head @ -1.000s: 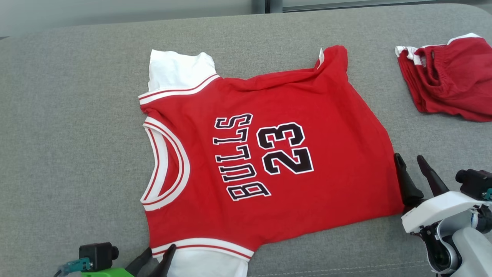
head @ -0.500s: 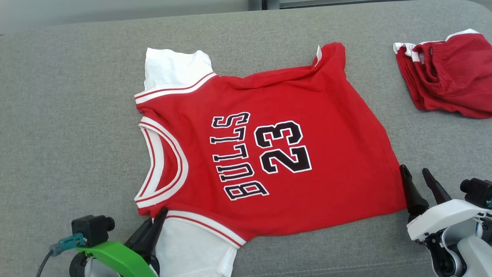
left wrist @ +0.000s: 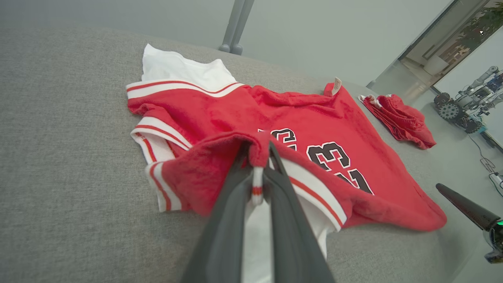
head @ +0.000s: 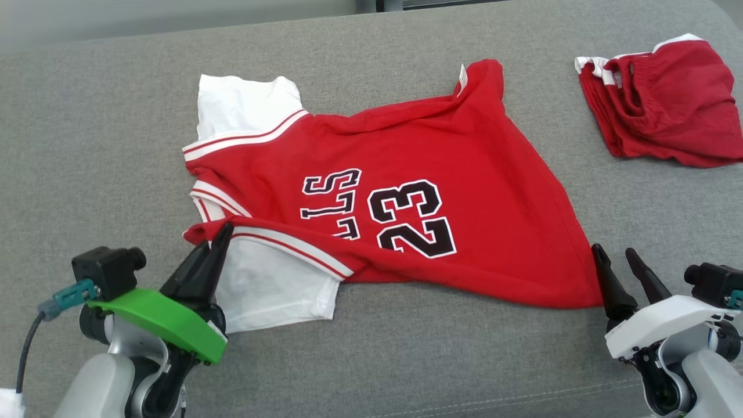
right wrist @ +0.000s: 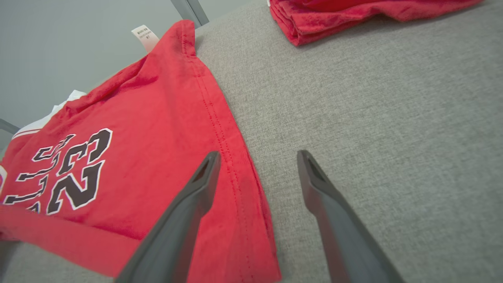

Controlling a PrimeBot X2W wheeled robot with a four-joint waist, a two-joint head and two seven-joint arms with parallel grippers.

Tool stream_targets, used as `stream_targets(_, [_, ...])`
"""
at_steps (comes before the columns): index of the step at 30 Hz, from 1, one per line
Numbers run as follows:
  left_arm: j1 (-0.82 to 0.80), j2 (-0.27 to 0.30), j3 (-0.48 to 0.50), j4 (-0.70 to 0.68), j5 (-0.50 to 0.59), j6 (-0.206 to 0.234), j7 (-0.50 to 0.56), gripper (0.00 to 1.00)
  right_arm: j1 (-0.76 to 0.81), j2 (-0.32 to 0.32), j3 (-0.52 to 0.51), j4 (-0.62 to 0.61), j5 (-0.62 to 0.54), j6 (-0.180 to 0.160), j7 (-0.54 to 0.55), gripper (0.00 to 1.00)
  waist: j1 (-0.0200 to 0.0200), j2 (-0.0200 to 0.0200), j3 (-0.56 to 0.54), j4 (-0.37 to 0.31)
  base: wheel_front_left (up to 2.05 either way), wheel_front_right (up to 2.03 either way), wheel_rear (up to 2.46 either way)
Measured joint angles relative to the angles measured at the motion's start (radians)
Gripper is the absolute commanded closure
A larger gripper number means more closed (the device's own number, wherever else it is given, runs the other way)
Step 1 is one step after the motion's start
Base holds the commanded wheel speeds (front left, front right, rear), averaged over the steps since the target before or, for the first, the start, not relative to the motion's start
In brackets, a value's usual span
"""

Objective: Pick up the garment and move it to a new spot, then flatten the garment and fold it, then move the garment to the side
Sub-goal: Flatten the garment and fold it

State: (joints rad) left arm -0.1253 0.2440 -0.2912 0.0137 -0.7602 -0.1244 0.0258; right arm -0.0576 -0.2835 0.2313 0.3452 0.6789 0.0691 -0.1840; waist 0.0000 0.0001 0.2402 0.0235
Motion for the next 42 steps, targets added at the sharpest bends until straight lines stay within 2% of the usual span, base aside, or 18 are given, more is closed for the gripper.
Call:
stream_targets(8, [-0.126, -0.007, 0.024, 0.15, 0.035, 0.002, -0.015, 1.0, -0.057, 0.019, 0.033, -0.01, -0.002, 0.01, 0.009, 0.0, 0.0, -0.0001, 0.02, -0.043, 0.0, 0.0, 0.0])
stream_targets(9, [-0.141, -0.012, 0.023, 0.163, 0.038, 0.002, -0.024, 0.93, -0.058, 0.019, 0.031, -0.01, -0.002, 0.01, 0.009, 0.0, 0.0, -0.0001, 0.024, -0.047, 0.0, 0.0, 0.0])
stream_targets(10, [-0.157, -0.018, 0.021, 0.177, 0.045, 0.002, -0.033, 0.57, -0.058, 0.018, 0.029, -0.008, -0.002, 0.01, 0.009, 0.0, 0.0, 0.0, 0.028, -0.051, 0.0, 0.0, 0.0])
stream_targets(11, [-0.172, -0.024, 0.017, 0.191, 0.052, 0.002, -0.038, 0.15, -0.058, 0.018, 0.028, -0.006, -0.002, 0.01, 0.009, 0.0, 0.0, 0.0, 0.032, -0.054, 0.0, 0.0, 0.0])
stream_targets(12, [-0.184, -0.026, 0.008, 0.207, 0.062, 0.002, -0.04, 0.0, -0.058, 0.018, 0.027, -0.005, -0.002, 0.01, 0.009, 0.0, 0.0, 0.0, 0.035, -0.056, 0.0, 0.0, 0.0])
stream_targets(17, [-0.195, -0.029, -0.023, 0.276, 0.107, 0.002, -0.053, 0.0, -0.058, 0.017, 0.016, 0.006, -0.002, 0.01, 0.007, 0.0, 0.0, 0.0, 0.038, -0.055, 0.0, 0.0, 0.0])
stream_targets(24, [-0.197, -0.032, -0.046, 0.315, 0.109, 0.001, -0.062, 0.0, -0.057, 0.003, 0.0, 0.019, -0.002, 0.01, -0.004, 0.0, 0.0, 0.0, 0.026, -0.024, 0.0, 0.0, 0.0])
stream_targets(34, [-0.063, -0.022, -0.065, 0.337, 0.063, 0.001, -0.062, 0.0, -0.057, 0.005, 0.012, 0.029, -0.002, 0.014, -0.009, 0.0, 0.0, -0.0001, -0.003, 0.015, 0.0, 0.0, 0.0])
stream_targets(42, [-0.058, -0.035, -0.079, 0.367, 0.041, 0.0, -0.062, 0.0, -0.057, 0.008, 0.034, 0.033, -0.002, 0.019, -0.009, 0.0, 0.0, 0.0, -0.009, 0.008, 0.0, 0.0, 0.0])
